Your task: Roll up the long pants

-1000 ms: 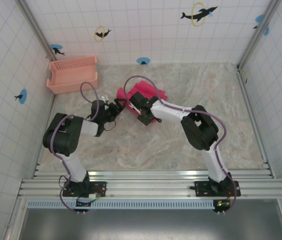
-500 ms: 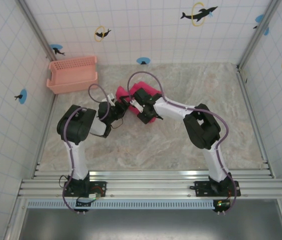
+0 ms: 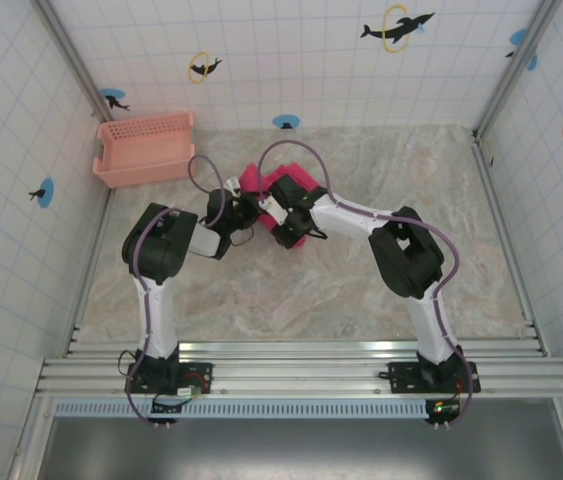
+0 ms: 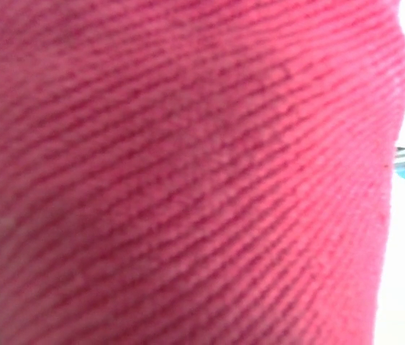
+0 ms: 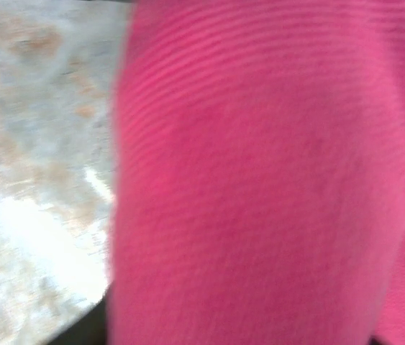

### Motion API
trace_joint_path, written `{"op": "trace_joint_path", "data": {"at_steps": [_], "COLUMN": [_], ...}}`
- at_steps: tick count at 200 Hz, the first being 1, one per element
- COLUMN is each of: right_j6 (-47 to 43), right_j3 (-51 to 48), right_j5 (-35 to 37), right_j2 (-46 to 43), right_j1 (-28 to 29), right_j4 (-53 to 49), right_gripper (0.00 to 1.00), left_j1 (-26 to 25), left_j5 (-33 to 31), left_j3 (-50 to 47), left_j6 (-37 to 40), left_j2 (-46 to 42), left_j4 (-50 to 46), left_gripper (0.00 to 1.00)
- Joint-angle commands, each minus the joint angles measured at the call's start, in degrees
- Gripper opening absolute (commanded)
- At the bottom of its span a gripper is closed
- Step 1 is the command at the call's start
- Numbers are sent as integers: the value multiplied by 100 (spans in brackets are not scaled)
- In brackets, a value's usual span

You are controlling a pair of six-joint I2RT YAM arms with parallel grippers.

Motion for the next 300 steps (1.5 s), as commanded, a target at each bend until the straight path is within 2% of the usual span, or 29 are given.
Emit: {"op": "trace_joint_path", "data": {"at_steps": [1,4,42,73,116,142,187,255,300], "right_j6": [113,159,231,324,602,663,820,1204,1191], "right_j3": [-790,-869,-1227,-958,-425,-132,183,-124,253], "right_j5": [-85,77,2560,4218,5382,5465,5316,5393,5418], "right_j2": [-234,-334,-1114,-851,-206,51,301,-286,106], "right_j1": [246,264,955,1556,1927,2036,2189,2730,2855], "right_j4": [-246,-188,-81,-292,-433,-460,-524,-932,-1079], "right_gripper": [96,100,99,99,99,99,99,99,100], "left_j1": [-118,-121,-158,-200,-372,-517,-746,-783,-779], "left_j5": [-22,-43,-406,-779,-1406,-1649,-2125,-1817,-1722], "left_j3": [159,217,1452,2604,3940,4323,4594,3800,3472], "left_j6": [635,698,1542,1893,2090,2000,1336,311,-141], "left_j2": [-321,-375,-703,-565,-148,110,346,322,301], "left_j4": [-2377,-2684,-5964,-7986,-9678,-10161,-10760,-9739,-9493], "left_gripper": [0,0,0,0,0,0,0,0,0]}}
